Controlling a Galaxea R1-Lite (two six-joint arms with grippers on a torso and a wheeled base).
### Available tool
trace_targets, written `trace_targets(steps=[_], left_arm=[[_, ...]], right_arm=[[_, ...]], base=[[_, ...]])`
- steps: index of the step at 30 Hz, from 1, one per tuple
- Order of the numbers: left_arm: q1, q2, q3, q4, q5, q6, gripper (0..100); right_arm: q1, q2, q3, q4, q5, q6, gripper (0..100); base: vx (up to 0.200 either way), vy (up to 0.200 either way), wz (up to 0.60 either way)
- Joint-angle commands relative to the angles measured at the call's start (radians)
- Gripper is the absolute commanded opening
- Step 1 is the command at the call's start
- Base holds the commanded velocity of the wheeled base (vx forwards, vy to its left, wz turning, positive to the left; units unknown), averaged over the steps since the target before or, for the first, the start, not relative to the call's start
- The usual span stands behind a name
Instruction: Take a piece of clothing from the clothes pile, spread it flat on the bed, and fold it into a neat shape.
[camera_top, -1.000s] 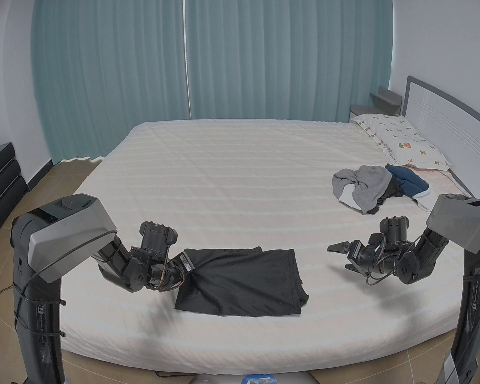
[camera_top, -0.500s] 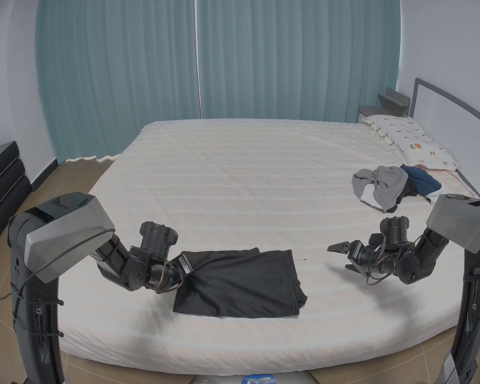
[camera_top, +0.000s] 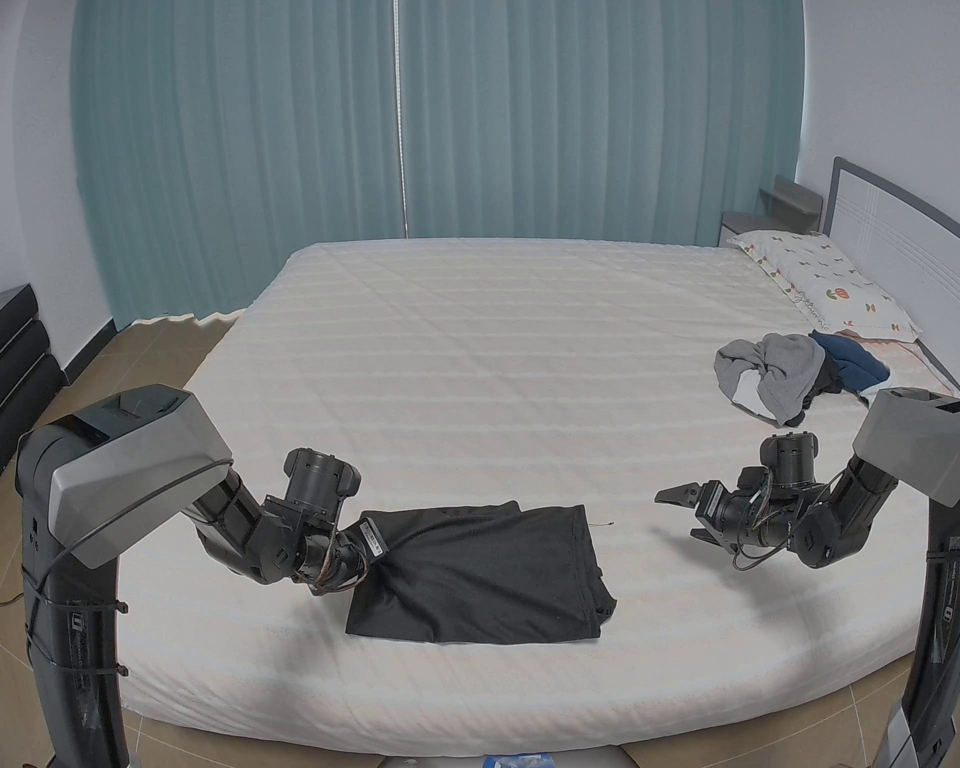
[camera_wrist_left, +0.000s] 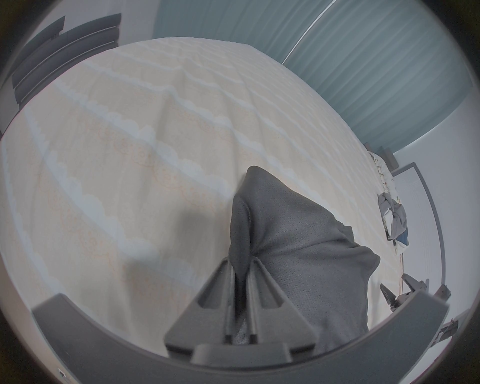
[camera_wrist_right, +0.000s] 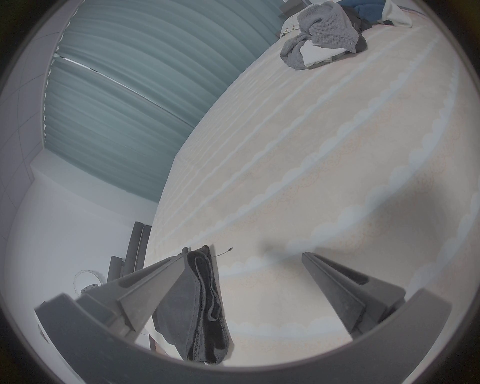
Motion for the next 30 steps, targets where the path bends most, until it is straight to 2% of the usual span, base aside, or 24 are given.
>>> trace_targets(steps=[1,10,16,23,24,30], left_arm=[[-0.008,-0.002,0.007,0.003,0.0,-0.001,100],[0.006,0.006,-0.035,-0.024,0.002,-0.014,100],[0.018,0.043,-0.121,-0.026,0.002,-0.089,100],[0.013,0.094,-0.167,-0.029,0.03,-0.086,100],[0.013,0.104,-0.18,-0.029,0.033,-0.086,0],[0.015,0.124,-0.214,-0.029,0.119,-0.102,0]], right_arm=[[0.001,-0.001,0.0,0.0,0.001,-0.001,100],[0.001,0.001,-0.002,0.0,0.001,-0.001,100],[0.001,0.002,-0.005,0.0,0.001,-0.001,100],[0.001,0.004,-0.008,0.0,0.001,-0.001,100],[0.001,0.004,-0.006,0.0,0.001,-0.001,100],[0.001,0.002,-0.003,0.0,0.001,-0.001,100]], base=[[0.0,0.0,0.0],[0.0,0.0,0.0],[0.0,0.0,0.0],[0.0,0.0,0.0],[0.0,0.0,0.0],[0.0,0.0,0.0]])
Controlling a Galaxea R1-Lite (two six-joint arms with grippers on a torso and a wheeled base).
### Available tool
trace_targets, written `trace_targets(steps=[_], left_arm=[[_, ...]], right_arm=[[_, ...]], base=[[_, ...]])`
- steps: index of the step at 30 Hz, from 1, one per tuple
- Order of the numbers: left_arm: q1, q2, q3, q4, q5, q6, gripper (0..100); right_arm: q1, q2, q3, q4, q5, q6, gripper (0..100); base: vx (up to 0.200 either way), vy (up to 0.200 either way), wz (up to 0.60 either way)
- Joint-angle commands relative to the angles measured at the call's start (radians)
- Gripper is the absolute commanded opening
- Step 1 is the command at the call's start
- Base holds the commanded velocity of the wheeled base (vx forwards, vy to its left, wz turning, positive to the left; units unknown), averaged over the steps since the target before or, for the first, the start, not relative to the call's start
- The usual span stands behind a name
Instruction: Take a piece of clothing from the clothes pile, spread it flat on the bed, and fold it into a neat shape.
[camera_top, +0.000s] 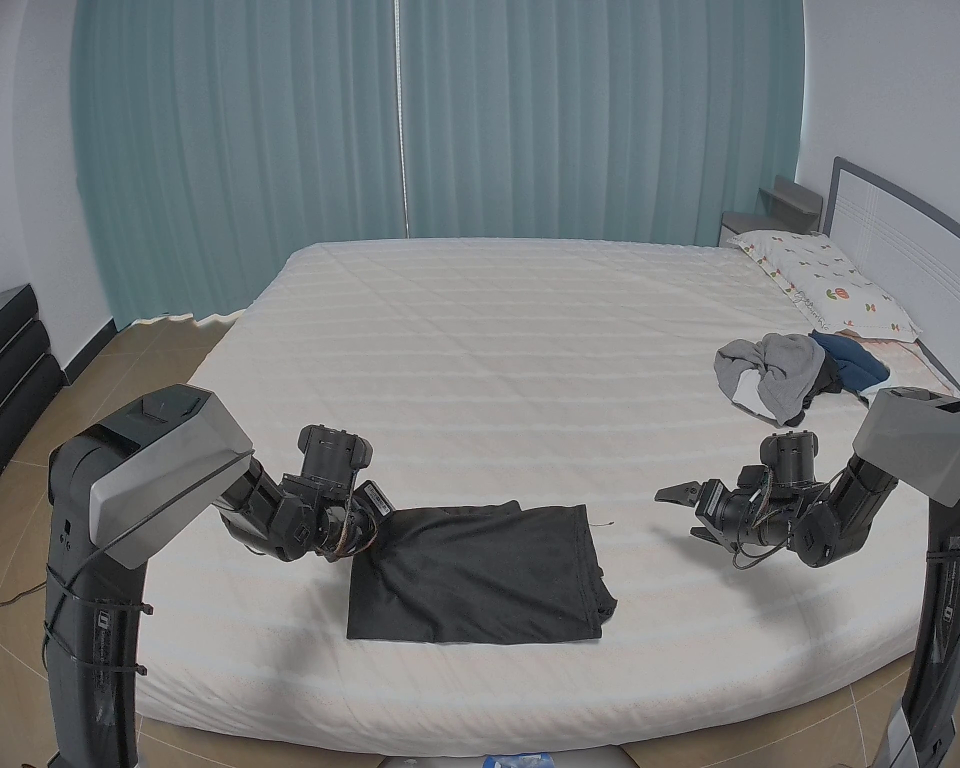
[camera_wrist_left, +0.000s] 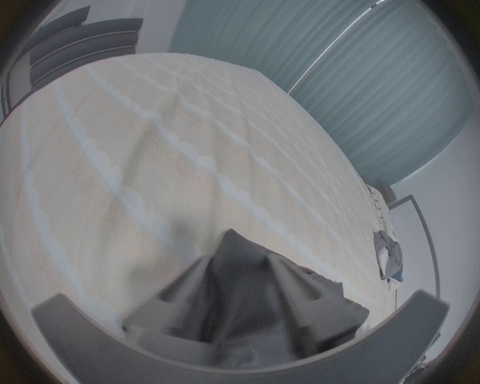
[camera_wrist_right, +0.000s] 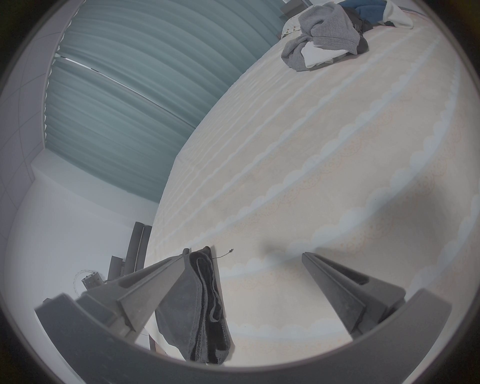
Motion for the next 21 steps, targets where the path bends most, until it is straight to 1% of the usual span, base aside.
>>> trace_targets(steps=[1,4,8,9,12,15,16,20,21], left_arm=[[0.001,0.029,-0.017,-0.001,0.036,-0.019,0],[0.002,0.027,-0.017,-0.001,0.067,-0.068,0],[0.007,0.03,-0.017,0.0,0.086,-0.074,0],[0.012,0.03,-0.016,0.0,0.108,-0.076,0],[0.012,0.03,-0.014,0.0,0.128,-0.077,0],[0.015,0.029,-0.016,0.0,0.137,-0.084,0],[0.019,0.024,-0.017,0.0,0.142,-0.107,0],[0.019,0.02,-0.016,-0.001,0.134,-0.119,0],[0.019,0.018,-0.014,-0.001,0.129,-0.119,100]], right_arm=[[0.0,0.002,0.002,0.0,0.001,0.0,100],[-0.001,0.0,0.002,0.0,0.001,0.0,100],[-0.003,-0.001,0.004,0.0,0.001,0.0,100],[-0.003,-0.003,0.004,0.0,0.001,0.0,100],[-0.006,-0.003,0.002,-0.002,0.001,0.002,100],[-0.007,-0.003,-0.002,-0.002,0.001,0.002,100],[-0.01,-0.003,-0.009,-0.002,-0.001,0.002,100],[-0.012,-0.003,-0.01,-0.032,-0.002,0.0,100],[-0.012,0.0,-0.009,-0.051,-0.004,-0.001,100]], base=[[0.0,0.0,0.0],[0.0,0.0,0.0],[0.0,0.0,0.0],[0.0,0.0,0.0],[0.0,0.0,0.0],[0.0,0.0,0.0],[0.0,0.0,0.0],[0.0,0.0,0.0],[0.0,0.0,0.0]])
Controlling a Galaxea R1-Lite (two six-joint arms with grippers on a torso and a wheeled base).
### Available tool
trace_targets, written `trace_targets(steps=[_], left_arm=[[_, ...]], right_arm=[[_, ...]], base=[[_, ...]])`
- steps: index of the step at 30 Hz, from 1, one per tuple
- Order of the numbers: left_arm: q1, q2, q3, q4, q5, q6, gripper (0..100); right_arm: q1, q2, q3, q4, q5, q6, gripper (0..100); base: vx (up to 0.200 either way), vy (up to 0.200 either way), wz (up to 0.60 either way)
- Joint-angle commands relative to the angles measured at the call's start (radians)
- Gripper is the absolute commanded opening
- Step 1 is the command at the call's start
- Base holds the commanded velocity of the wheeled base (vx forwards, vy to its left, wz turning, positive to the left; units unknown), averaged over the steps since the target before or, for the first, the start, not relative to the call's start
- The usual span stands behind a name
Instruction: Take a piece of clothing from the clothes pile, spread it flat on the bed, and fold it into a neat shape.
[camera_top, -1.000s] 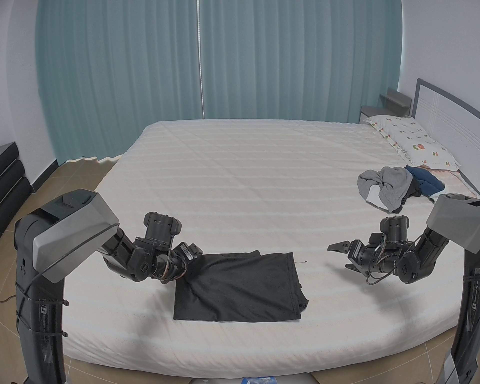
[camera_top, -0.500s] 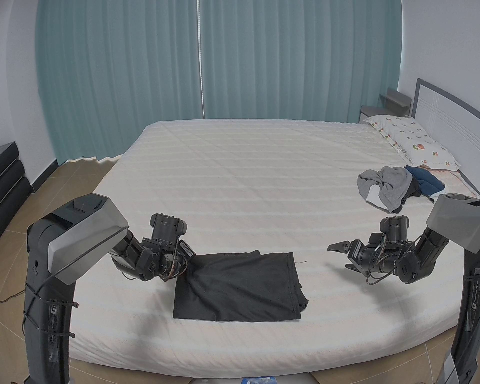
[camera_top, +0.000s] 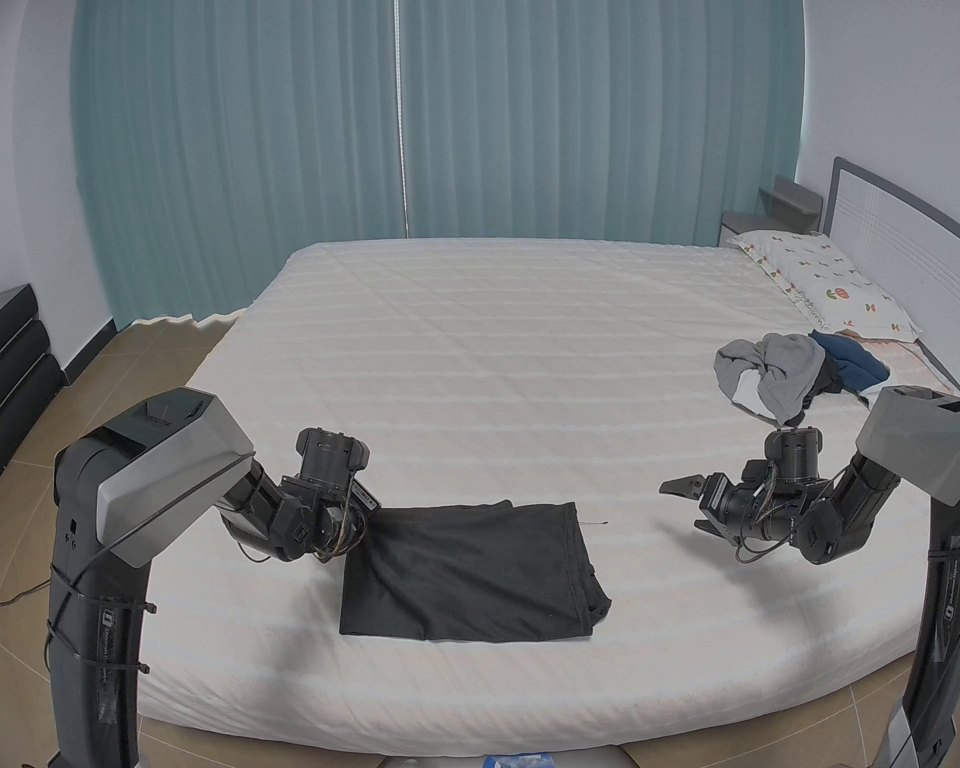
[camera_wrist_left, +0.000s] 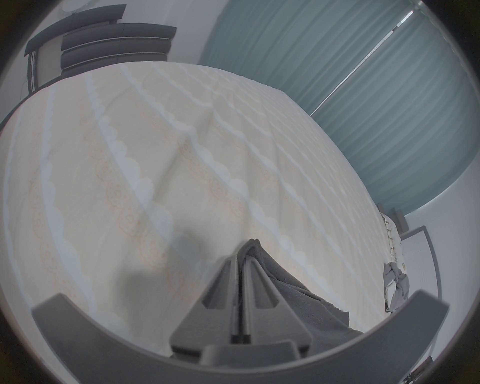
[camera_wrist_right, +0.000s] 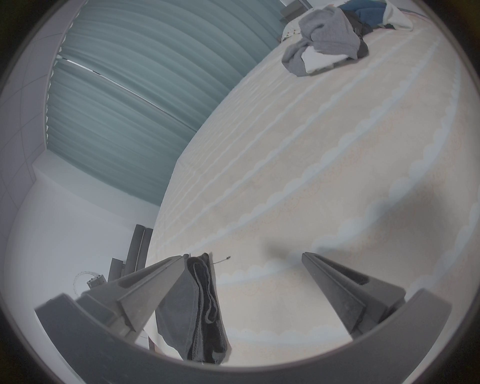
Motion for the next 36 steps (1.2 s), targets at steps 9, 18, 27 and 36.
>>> trace_targets(steps=[9,18,27,36], left_arm=[[0.003,-0.108,0.028,0.001,-0.042,0.002,100],[0.025,-0.51,0.227,-0.045,-0.042,0.094,100],[0.012,-0.869,0.445,-0.048,0.066,0.259,100],[-0.012,-1.236,0.637,-0.031,0.178,0.4,100]], right_arm=[[0.015,-0.063,0.0,-0.048,-0.08,-0.036,100],[-0.002,-0.507,0.279,-0.048,-0.193,-0.118,100],[-0.041,-1.013,0.535,-0.033,-0.195,-0.316,100],[-0.101,-1.407,0.685,0.093,-0.195,-0.525,100]], base=[[0.0,0.0,0.0],[0.0,0.0,0.0],[0.0,0.0,0.0],[0.0,0.0,0.0]])
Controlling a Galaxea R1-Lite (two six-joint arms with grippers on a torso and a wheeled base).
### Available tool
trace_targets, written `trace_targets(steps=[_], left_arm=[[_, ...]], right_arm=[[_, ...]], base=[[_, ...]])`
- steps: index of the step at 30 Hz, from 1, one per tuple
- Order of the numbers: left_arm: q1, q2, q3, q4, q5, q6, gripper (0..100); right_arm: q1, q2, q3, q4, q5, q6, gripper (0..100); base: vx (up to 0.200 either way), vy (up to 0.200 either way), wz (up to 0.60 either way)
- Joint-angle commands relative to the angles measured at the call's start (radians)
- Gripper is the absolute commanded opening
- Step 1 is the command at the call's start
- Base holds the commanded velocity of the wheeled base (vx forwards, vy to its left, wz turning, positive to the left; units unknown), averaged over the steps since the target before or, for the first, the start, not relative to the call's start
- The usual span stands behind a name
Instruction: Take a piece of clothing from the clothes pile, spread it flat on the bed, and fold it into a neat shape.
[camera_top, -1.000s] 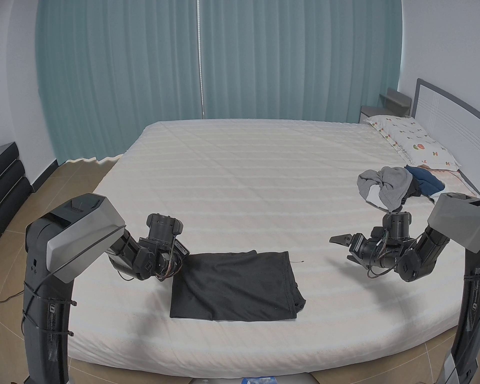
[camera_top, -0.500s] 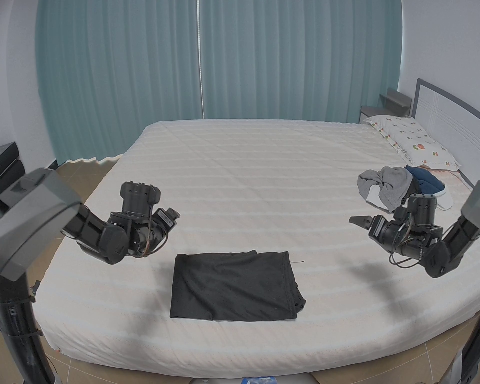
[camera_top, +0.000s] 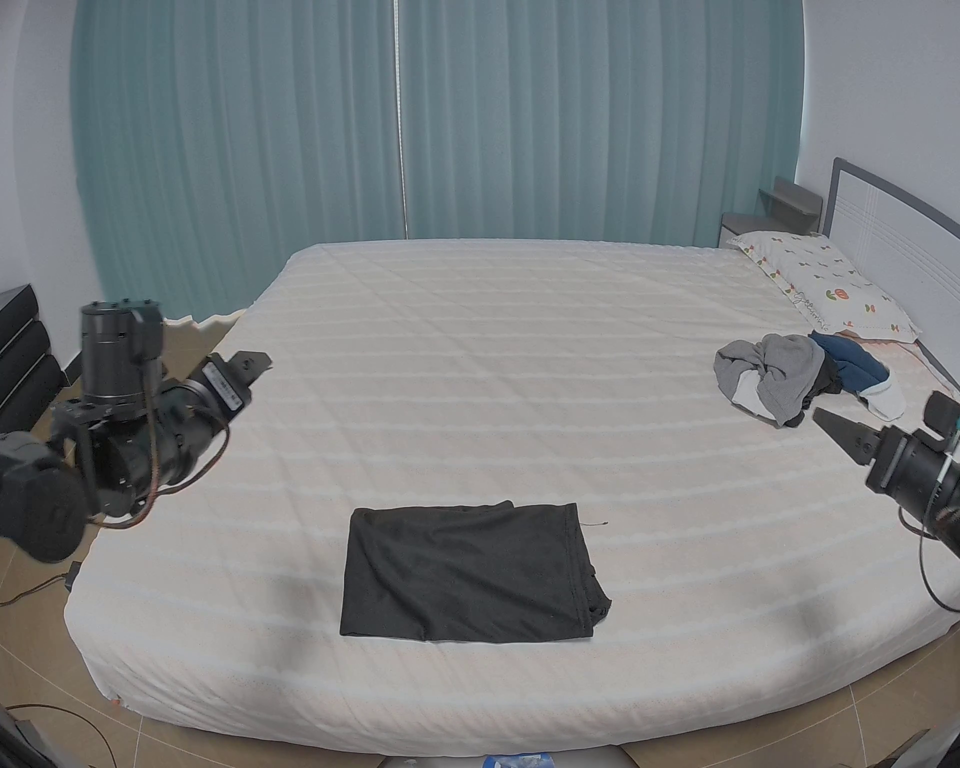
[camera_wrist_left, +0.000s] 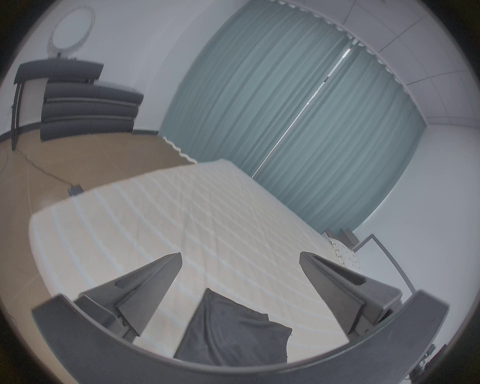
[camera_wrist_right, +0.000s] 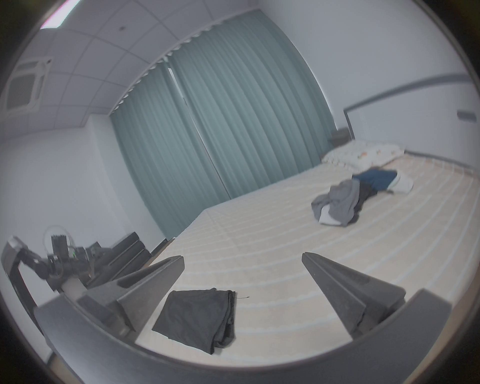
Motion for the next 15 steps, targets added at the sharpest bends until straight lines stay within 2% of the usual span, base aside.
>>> trace_targets(steps=[1,2,3,4,5,6,12,15], left_arm=[[-0.028,-0.437,0.228,0.009,0.151,0.171,100],[-0.029,-0.442,0.231,0.009,0.156,0.174,100],[-0.048,-0.506,0.26,0.023,0.214,0.219,100],[-0.054,-0.539,0.266,0.037,0.237,0.239,100],[-0.054,-0.539,0.266,0.037,0.237,0.239,100],[-0.057,-0.628,0.277,0.118,0.272,0.285,100],[-0.048,-0.821,0.278,0.322,0.354,0.357,100],[-0.041,-0.904,0.277,0.408,0.403,0.387,100]], right_arm=[[-0.068,-0.497,0.16,0.177,-0.005,-0.173,100],[-0.068,-0.503,0.16,0.186,-0.005,-0.175,100],[-0.074,-0.597,0.143,0.301,-0.005,-0.181,100],[-0.074,-0.64,0.131,0.356,-0.005,-0.184,100],[-0.074,-0.64,0.131,0.356,-0.005,-0.184,100],[-0.075,-0.749,0.098,0.522,-0.005,-0.209,100],[-0.074,-0.959,0.043,0.8,-0.006,-0.321,100],[-0.074,-1.054,0.046,0.887,-0.006,-0.393,100]], base=[[0.0,0.0,0.0],[0.0,0.0,0.0],[0.0,0.0,0.0],[0.0,0.0,0.0],[0.0,0.0,0.0],[0.0,0.0,0.0],[0.0,0.0,0.0],[0.0,0.0,0.0]])
